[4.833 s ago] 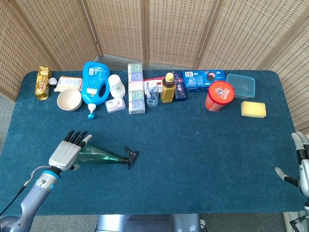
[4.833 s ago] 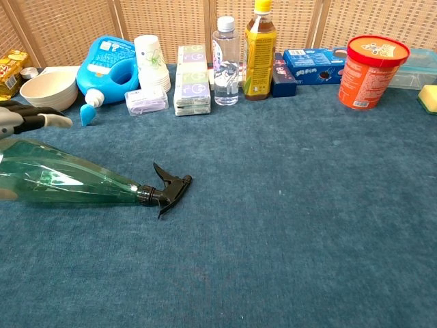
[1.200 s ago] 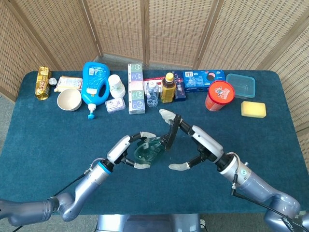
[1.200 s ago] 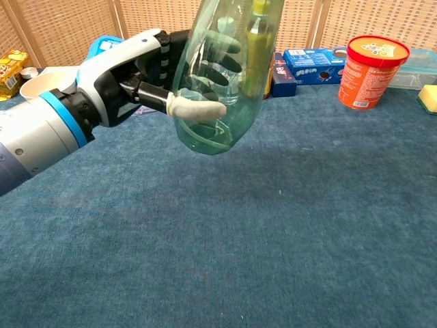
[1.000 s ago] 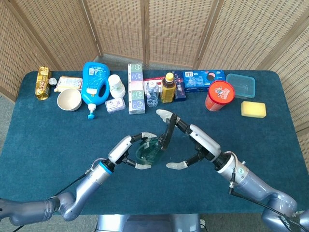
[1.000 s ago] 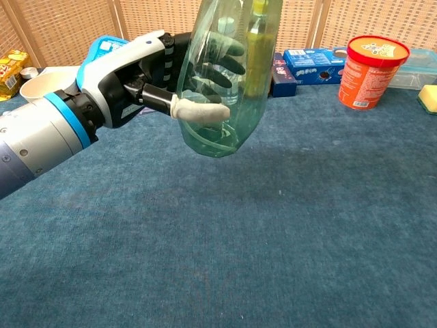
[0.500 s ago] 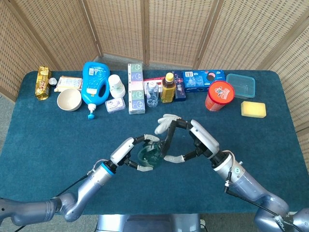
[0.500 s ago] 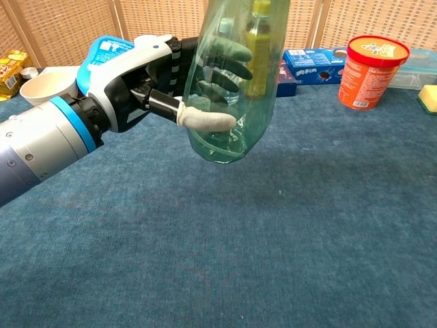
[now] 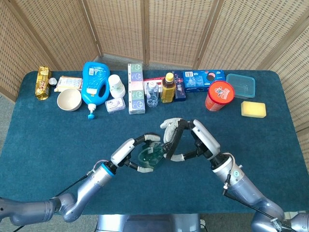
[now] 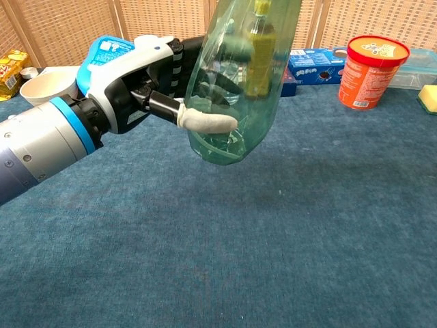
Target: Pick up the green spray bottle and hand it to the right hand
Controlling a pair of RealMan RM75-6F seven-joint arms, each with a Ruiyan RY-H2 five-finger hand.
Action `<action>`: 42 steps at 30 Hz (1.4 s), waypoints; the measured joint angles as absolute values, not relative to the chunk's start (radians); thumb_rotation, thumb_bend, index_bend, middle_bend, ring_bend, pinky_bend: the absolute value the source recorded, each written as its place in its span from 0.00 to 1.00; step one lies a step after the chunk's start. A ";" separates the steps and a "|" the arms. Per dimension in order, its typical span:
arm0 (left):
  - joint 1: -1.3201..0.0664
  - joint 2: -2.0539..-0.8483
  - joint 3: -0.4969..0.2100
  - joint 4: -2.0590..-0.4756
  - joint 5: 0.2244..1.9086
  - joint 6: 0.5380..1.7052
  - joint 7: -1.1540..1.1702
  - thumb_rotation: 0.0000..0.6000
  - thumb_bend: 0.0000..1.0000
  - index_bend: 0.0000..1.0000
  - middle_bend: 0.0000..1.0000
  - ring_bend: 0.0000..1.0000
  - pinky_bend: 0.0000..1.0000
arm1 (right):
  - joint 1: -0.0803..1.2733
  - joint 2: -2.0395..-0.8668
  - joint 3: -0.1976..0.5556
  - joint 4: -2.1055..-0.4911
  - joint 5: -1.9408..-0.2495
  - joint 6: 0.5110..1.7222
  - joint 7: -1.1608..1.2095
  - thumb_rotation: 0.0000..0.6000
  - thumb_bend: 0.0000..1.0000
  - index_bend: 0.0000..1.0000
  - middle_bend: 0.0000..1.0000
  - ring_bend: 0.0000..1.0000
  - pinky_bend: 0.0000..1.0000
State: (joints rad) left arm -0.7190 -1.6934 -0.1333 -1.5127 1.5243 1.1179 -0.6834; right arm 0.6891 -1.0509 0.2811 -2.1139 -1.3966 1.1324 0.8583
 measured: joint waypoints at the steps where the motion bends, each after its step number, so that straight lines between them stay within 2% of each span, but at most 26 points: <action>1: -0.718 -1.693 -0.135 -1.512 1.521 1.119 -0.679 1.00 0.00 0.00 0.00 0.11 0.46 | 0.688 -1.050 0.283 -2.115 -1.396 1.132 0.857 1.00 0.34 0.68 0.67 0.32 0.24; 11: -0.697 -1.673 -0.134 -1.503 1.511 1.142 -0.624 1.00 0.00 0.00 0.00 0.03 0.40 | 0.663 -1.041 0.285 -2.122 -1.404 1.129 0.847 1.00 0.35 0.69 0.68 0.32 0.24; 22: -0.669 -1.642 -0.113 -1.478 1.508 1.154 -0.590 1.00 0.00 0.00 0.00 0.02 0.39 | 0.640 -1.031 0.283 -2.126 -1.419 1.128 0.847 1.00 0.38 0.69 0.68 0.32 0.24; 27: -0.665 -1.635 -0.105 -1.465 1.504 1.145 -0.545 1.00 0.00 0.00 0.00 0.00 0.34 | 0.629 -1.014 0.289 -2.134 -1.419 1.134 0.839 1.00 0.39 0.69 0.68 0.32 0.24; 34: -0.650 -1.546 -0.090 -1.481 1.485 1.118 -0.490 1.00 0.00 0.00 0.00 0.00 0.31 | 0.608 -0.968 0.293 -2.147 -1.430 1.134 0.843 1.00 0.39 0.69 0.68 0.32 0.24; 42: -0.590 -1.381 -0.074 -1.538 1.520 1.204 -0.477 1.00 0.00 0.00 0.00 0.00 0.31 | 0.595 -0.951 0.282 -2.131 -1.442 1.121 0.845 1.00 0.39 0.69 0.68 0.32 0.24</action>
State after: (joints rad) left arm -0.5905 -1.3814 -0.0739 -1.5378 1.5195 1.2041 -0.4765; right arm 0.5947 -0.9513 0.2815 -2.1314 -1.4425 1.1209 0.8445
